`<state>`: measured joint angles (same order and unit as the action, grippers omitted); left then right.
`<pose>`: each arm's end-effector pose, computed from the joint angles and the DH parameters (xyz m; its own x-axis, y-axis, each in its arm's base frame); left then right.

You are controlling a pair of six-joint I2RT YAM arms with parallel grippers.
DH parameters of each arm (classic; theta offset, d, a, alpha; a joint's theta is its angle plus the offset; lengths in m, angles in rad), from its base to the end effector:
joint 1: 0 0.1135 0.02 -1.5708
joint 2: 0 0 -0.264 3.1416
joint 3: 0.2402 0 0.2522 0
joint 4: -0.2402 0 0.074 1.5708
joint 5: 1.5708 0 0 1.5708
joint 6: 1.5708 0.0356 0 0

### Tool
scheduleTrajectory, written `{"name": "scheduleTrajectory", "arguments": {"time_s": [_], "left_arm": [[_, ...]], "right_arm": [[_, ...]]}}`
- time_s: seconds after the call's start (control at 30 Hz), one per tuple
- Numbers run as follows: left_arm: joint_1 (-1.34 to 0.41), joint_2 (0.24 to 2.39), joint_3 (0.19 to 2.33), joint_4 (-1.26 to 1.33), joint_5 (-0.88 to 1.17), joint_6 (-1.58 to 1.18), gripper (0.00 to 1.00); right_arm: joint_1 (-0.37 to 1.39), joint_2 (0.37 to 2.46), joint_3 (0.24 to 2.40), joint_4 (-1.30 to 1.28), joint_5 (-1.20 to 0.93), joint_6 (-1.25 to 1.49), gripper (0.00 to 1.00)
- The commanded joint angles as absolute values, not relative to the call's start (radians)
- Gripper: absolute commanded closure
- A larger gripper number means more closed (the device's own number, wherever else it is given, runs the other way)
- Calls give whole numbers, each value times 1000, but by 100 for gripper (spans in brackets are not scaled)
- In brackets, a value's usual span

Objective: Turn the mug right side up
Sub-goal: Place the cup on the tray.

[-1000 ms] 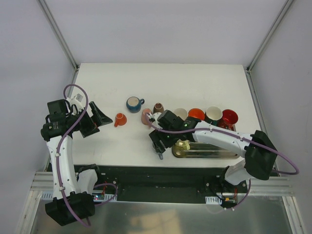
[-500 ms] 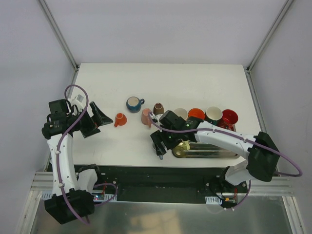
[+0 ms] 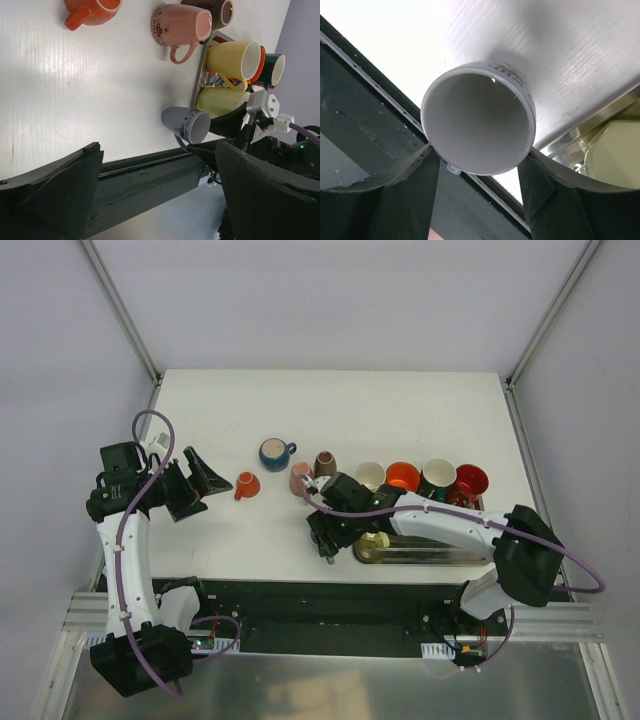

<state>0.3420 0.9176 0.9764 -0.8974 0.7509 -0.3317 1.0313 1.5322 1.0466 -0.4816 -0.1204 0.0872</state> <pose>0.1659 0.0333 0.3231 -0.7225 -0.5099 -0.4668 -0.0537 0.7146 -0.6975 0.1589 0.2738 0.2260 -0.4986 -0.6644 -0.5568 -0.8466 0.5113 0.1479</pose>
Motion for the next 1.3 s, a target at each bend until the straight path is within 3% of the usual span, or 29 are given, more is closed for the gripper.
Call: {"name": "scheduleTrajectory", "arguments": {"time_s": [0.0, 0.37, 0.43, 0.57, 0.7, 1.1, 1.17, 1.27], "left_arm": [[353, 917, 988, -879, 782, -347, 0], [371, 910, 1016, -874, 804, -337, 0], [374, 905, 1012, -873, 804, -342, 0], [376, 890, 1006, -873, 810, -344, 0], [379, 879, 1005, -874, 811, -344, 3], [377, 874, 1005, -874, 819, -354, 4], [379, 873, 1003, -874, 819, -354, 4], [379, 871, 1000, -874, 821, -353, 4]], "right_arm": [[1034, 1496, 1005, -427, -28, -39, 41], [1034, 1509, 969, -367, -32, -113, 60], [1035, 1531, 985, -383, -52, -123, 59], [1035, 1554, 1014, -413, -43, -138, 44], [1037, 1559, 1009, -387, -41, -132, 56], [1039, 1580, 1043, -316, 41, -238, 45], [1039, 1588, 1048, -311, 12, -256, 48], [1042, 1601, 1052, -307, -40, -262, 63]]}}
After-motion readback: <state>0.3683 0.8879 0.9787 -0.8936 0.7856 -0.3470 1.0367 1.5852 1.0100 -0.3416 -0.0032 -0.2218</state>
